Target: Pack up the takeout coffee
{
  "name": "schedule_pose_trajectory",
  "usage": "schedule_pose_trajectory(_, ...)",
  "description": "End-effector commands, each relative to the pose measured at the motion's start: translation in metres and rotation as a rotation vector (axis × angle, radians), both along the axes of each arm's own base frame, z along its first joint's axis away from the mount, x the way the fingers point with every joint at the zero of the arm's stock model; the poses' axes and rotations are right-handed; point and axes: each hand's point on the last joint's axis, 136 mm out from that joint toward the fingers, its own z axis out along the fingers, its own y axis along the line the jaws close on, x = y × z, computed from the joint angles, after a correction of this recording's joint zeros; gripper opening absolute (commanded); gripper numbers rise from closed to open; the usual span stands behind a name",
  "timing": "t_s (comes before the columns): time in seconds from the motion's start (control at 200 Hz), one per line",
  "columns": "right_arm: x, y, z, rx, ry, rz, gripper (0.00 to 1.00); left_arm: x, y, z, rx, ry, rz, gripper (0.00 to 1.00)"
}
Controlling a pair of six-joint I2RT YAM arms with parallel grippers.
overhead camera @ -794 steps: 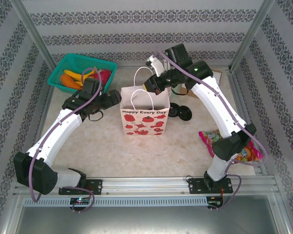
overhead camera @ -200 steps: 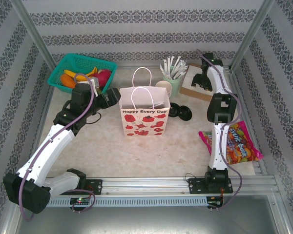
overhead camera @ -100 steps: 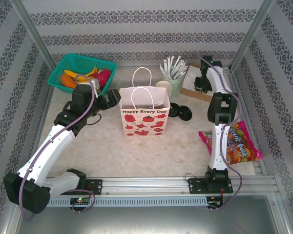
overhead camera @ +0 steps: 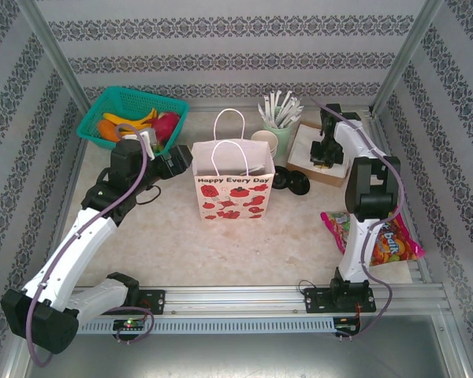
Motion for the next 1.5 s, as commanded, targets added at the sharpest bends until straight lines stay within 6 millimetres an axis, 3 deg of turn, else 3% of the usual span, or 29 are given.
schedule_pose_trajectory(0.0,0.007,0.0,0.016,-0.001,-0.07,-0.009,0.09,0.0,0.004,0.007,0.011,-0.043,0.0,1.0)
schedule_pose_trajectory(0.14,0.012,-0.005,0.021,-0.024,-0.091,-0.024,0.0,-0.001,0.005,0.006,0.016,-0.042,0.002,1.0)
schedule_pose_trajectory(0.455,0.016,-0.008,0.054,-0.028,-0.208,-0.062,0.0,-0.002,0.007,0.005,0.025,-0.047,0.012,0.99)
schedule_pose_trajectory(0.679,0.01,-0.012,0.049,-0.033,-0.171,-0.056,0.0,-0.001,0.006,0.003,0.025,-0.043,0.008,1.0)
schedule_pose_trajectory(1.069,-0.003,0.008,0.079,0.097,-0.209,-0.015,0.0,0.001,0.005,0.002,0.021,-0.036,0.008,1.0)
schedule_pose_trajectory(1.184,-0.011,0.008,0.075,0.098,-0.18,0.001,0.0,0.001,0.004,0.001,0.017,-0.034,0.005,1.0)
schedule_pose_trajectory(1.499,-0.041,0.015,0.04,0.124,-0.046,0.04,0.02,0.002,0.004,0.0,0.02,-0.033,0.003,1.0)
